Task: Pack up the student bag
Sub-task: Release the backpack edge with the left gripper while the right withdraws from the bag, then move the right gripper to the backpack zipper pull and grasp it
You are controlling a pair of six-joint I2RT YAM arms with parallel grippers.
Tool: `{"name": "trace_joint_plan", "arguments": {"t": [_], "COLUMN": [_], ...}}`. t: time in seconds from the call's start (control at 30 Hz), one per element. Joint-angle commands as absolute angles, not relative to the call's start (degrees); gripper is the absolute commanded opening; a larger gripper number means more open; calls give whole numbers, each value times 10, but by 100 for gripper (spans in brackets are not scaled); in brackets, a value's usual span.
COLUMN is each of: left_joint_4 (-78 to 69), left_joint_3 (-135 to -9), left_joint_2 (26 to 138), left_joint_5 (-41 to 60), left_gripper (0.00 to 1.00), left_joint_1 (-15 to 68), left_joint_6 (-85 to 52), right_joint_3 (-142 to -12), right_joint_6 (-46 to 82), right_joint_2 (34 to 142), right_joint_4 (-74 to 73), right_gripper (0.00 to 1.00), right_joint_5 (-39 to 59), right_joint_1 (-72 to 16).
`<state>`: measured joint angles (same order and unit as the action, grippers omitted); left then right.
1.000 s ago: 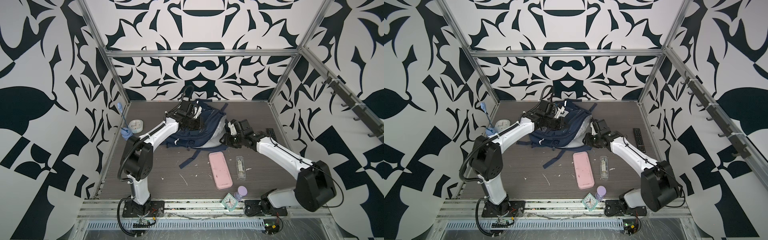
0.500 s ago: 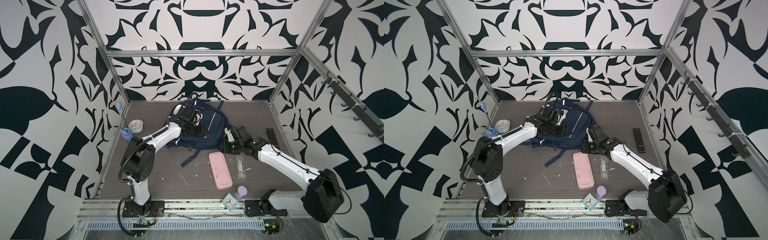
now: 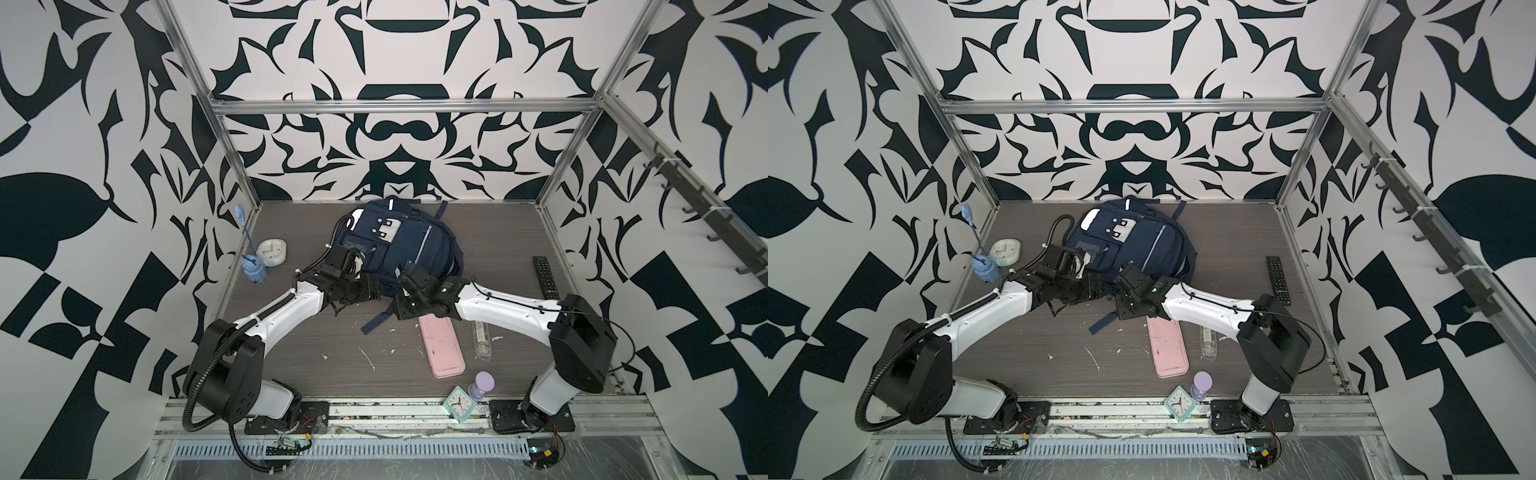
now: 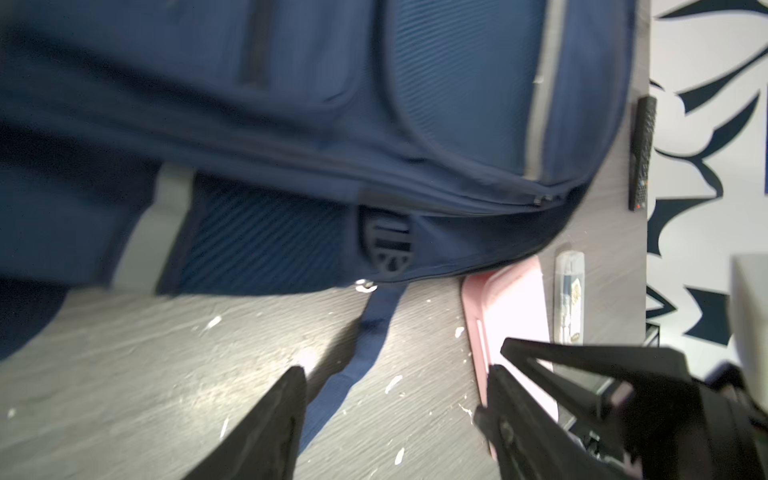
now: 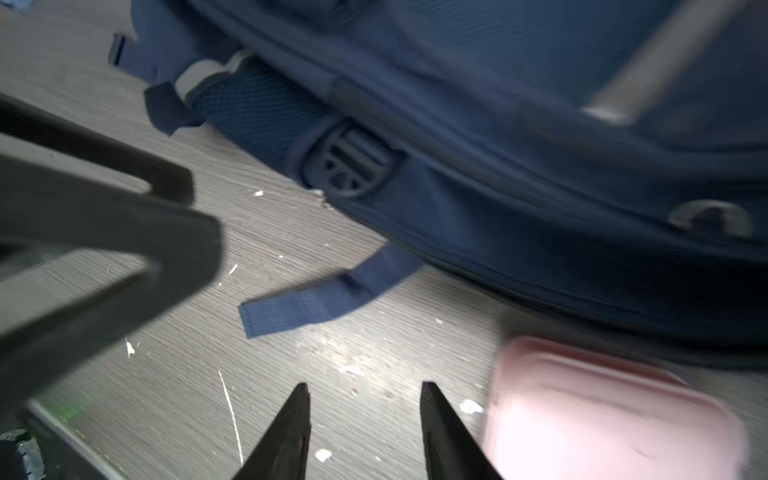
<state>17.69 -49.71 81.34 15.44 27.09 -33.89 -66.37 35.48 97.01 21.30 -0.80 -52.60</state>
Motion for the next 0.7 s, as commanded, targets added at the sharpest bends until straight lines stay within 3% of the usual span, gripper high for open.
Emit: {"name": "trace_joint_plan", "arguments": {"t": [0.0, 0.3, 0.43, 0.6, 0.67], "left_joint_4": [141, 89, 76, 63, 62], "left_joint_3": [-471, -440, -444, -456, -463], "left_joint_2": [795, 840, 869, 900, 909], "left_joint_5": [163, 204, 216, 226, 231], "left_gripper": [71, 68, 68, 57, 48], "left_joint_1": [244, 184, 166, 163, 163], "left_joint_6": [-386, -409, -403, -401, -401], "right_joint_3": [-709, -781, -813, -837, -838], "right_joint_6": [365, 379, 381, 389, 392], "right_joint_2": [998, 1078, 1105, 1130, 1133], "right_joint_4": [200, 204, 225, 240, 242], "right_gripper": [46, 46, 51, 52, 52], "right_joint_5": [-30, -43, -54, -63, -66], "right_joint_1": [-542, -549, -549, -549, -549]}}
